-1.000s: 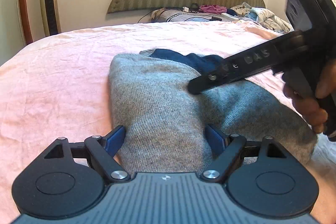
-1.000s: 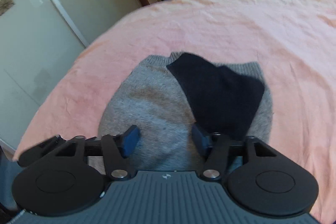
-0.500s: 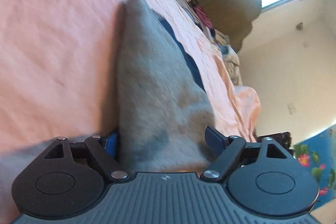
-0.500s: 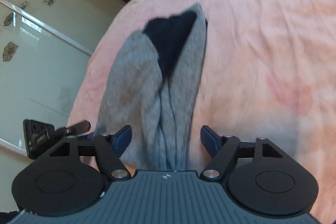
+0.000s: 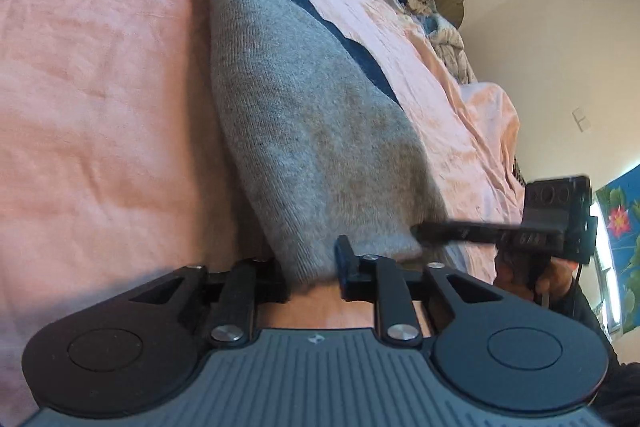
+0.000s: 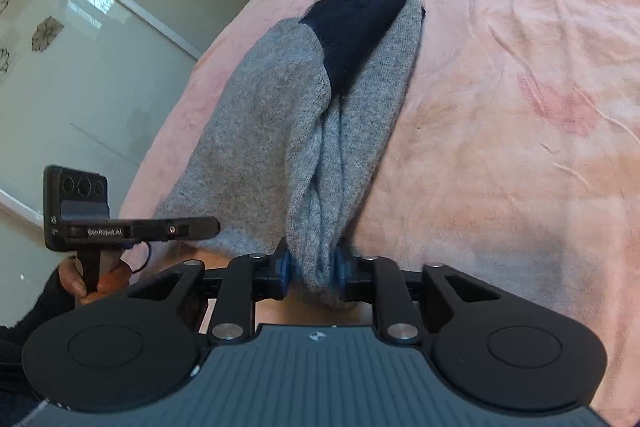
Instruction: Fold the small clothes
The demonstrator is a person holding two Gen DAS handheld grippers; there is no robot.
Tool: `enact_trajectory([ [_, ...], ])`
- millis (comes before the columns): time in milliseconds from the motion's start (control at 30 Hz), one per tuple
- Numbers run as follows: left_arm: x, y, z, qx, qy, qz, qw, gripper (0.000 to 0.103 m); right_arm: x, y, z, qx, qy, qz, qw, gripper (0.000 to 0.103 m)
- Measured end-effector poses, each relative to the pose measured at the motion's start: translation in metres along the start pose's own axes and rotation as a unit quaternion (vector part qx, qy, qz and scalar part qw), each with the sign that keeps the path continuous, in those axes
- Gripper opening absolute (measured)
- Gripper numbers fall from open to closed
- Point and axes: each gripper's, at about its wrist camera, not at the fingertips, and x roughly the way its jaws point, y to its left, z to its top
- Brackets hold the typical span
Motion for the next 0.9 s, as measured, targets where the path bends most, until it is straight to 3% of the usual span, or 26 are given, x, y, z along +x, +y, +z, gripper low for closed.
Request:
enact_trajectory([
  [33, -0.011, -0.006, 0.003, 0.019, -0.013, 0.014, 0.9996, 0.042, -0.009, 0.003, 0.008, -0.006, -0.027, -0.011, 1.0, 0.076],
  [100, -0.034, -0.024, 0.005, 0.067, -0.068, 0.056, 0.9938, 0.08, -0.027, 0.01, 0.028, -0.013, -0.09, -0.023, 0.996, 0.08],
  [133, -0.045, -0.035, 0.007, 0.097, -0.096, 0.066, 0.9884, 0.084, -0.031, 0.013, 0.041, -0.014, -0.108, -0.024, 0.994, 0.08],
  [200, -0.055, -0.057, 0.014, 0.134, -0.148, 0.082, 0.9764, 0.084, -0.024, 0.023, 0.072, -0.026, -0.126, -0.032, 0.991, 0.08],
  [300, -0.027, -0.085, 0.028, 0.166, -0.18, 0.097, 0.9648, 0.084, 0.015, 0.042, 0.11, -0.06, -0.12, -0.035, 0.99, 0.08],
  [367, 0.015, -0.093, 0.035, 0.196, -0.162, 0.142, 0.9567, 0.084, 0.055, 0.046, 0.135, -0.064, -0.084, -0.047, 0.993, 0.079],
  [433, 0.059, -0.086, 0.034, 0.216, -0.105, 0.193, 0.9515, 0.084, 0.102, 0.038, 0.147, -0.072, -0.025, -0.128, 0.989, 0.076],
  [500, 0.07, -0.085, 0.016, 0.29, -0.124, 0.229, 0.9208, 0.085, 0.108, 0.029, 0.136, -0.13, -0.038, -0.133, 0.982, 0.076],
  [533, 0.069, -0.083, 0.008, 0.313, -0.123, 0.237, 0.9113, 0.085, 0.103, 0.022, 0.134, -0.122, -0.043, -0.119, 0.984, 0.075],
  [600, 0.065, -0.081, 0.006, 0.318, -0.121, 0.231, 0.9114, 0.085, 0.1, 0.019, 0.135, -0.111, -0.036, -0.115, 0.987, 0.073],
  [700, 0.063, -0.079, 0.01, 0.314, -0.119, 0.224, 0.915, 0.088, 0.105, 0.04, 0.147, -0.116, -0.009, -0.16, 0.98, 0.072],
  [733, 0.064, -0.08, 0.009, 0.313, -0.12, 0.224, 0.915, 0.088, 0.103, 0.052, 0.151, -0.106, -0.02, -0.162, 0.981, 0.069],
  [800, 0.069, -0.08, 0.004, 0.32, -0.123, 0.227, 0.9115, 0.091, 0.098, 0.077, 0.156, -0.109, -0.044, -0.087, 0.989, 0.069],
  [833, 0.072, -0.08, 0.004, 0.326, -0.125, 0.229, 0.9086, 0.092, 0.103, 0.088, 0.159, -0.105, -0.037, -0.047, 0.993, 0.069],
  [900, 0.074, -0.082, 0.003, 0.329, -0.126, 0.228, 0.908, 0.093, 0.127, 0.105, 0.165, -0.104, -0.003, -0.006, 0.995, 0.071],
])
